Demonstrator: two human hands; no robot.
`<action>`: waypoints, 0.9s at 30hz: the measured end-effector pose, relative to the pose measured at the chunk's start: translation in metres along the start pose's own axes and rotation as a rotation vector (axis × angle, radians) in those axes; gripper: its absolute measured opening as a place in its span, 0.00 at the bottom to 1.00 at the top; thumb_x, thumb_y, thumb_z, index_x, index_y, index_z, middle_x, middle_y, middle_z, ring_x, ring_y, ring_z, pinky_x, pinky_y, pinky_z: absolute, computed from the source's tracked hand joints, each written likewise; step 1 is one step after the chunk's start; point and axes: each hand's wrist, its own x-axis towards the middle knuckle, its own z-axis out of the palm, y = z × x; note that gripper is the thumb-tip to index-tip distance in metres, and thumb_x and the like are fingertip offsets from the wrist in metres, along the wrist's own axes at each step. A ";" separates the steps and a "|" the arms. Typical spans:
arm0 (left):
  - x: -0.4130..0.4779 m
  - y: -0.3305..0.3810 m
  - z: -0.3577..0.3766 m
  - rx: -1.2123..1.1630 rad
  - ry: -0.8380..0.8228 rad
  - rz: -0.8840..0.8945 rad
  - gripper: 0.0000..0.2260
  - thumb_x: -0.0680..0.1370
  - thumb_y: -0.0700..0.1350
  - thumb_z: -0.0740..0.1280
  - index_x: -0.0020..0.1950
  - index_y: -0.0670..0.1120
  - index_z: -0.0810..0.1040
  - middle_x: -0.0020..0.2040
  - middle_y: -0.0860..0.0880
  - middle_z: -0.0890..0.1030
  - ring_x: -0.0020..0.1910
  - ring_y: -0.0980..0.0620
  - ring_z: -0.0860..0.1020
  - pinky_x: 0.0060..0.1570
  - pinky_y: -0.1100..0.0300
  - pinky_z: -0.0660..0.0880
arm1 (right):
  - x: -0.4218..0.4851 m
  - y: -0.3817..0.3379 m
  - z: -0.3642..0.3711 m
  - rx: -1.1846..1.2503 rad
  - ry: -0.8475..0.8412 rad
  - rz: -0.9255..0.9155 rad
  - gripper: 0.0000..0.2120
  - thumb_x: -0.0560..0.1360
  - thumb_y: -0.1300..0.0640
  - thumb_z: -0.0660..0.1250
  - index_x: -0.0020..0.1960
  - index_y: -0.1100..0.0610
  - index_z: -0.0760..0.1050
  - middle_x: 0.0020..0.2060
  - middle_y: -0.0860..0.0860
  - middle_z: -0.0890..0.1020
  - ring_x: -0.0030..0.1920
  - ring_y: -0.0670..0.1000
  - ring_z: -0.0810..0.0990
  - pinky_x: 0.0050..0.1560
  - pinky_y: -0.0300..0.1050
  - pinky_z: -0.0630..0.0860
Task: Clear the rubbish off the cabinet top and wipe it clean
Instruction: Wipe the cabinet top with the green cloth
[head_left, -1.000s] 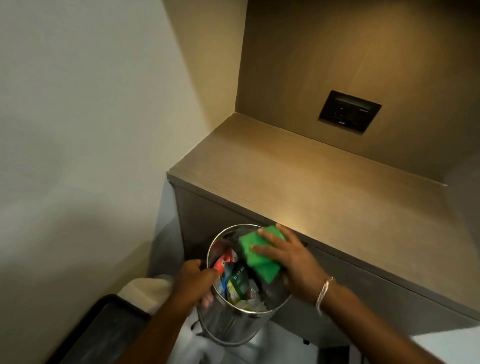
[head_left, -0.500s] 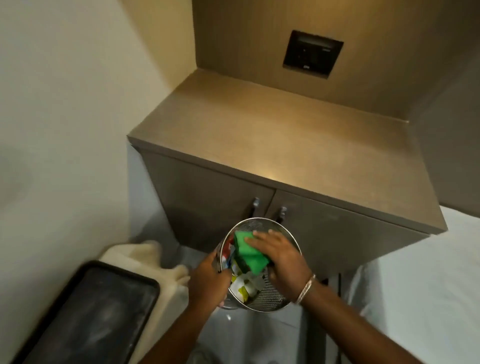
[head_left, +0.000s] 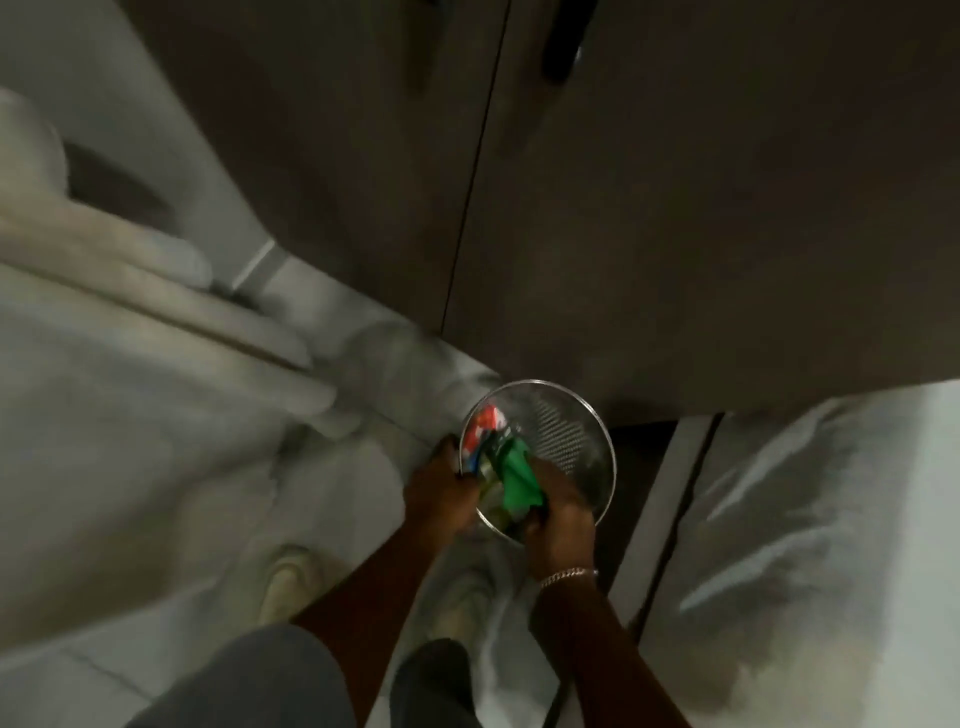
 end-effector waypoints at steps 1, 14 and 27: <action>0.009 -0.007 0.009 0.000 -0.008 0.002 0.19 0.77 0.50 0.65 0.68 0.53 0.72 0.61 0.41 0.81 0.59 0.38 0.79 0.61 0.49 0.76 | 0.004 0.011 0.006 0.007 0.019 -0.001 0.28 0.64 0.68 0.65 0.64 0.58 0.75 0.60 0.58 0.80 0.61 0.58 0.78 0.65 0.49 0.70; 0.013 -0.036 -0.051 -0.203 -0.234 -0.148 0.25 0.78 0.45 0.66 0.75 0.46 0.65 0.65 0.35 0.77 0.59 0.36 0.79 0.61 0.46 0.76 | -0.028 -0.076 -0.050 -0.024 0.197 -0.233 0.29 0.60 0.70 0.62 0.60 0.60 0.78 0.58 0.50 0.79 0.63 0.49 0.75 0.64 0.48 0.70; -0.260 -0.008 -0.408 -1.172 0.201 0.026 0.08 0.76 0.38 0.64 0.42 0.45 0.82 0.36 0.46 0.85 0.33 0.51 0.84 0.30 0.57 0.81 | -0.141 -0.456 -0.035 0.246 -0.210 -0.809 0.31 0.64 0.70 0.62 0.66 0.56 0.73 0.69 0.53 0.73 0.75 0.53 0.60 0.73 0.45 0.63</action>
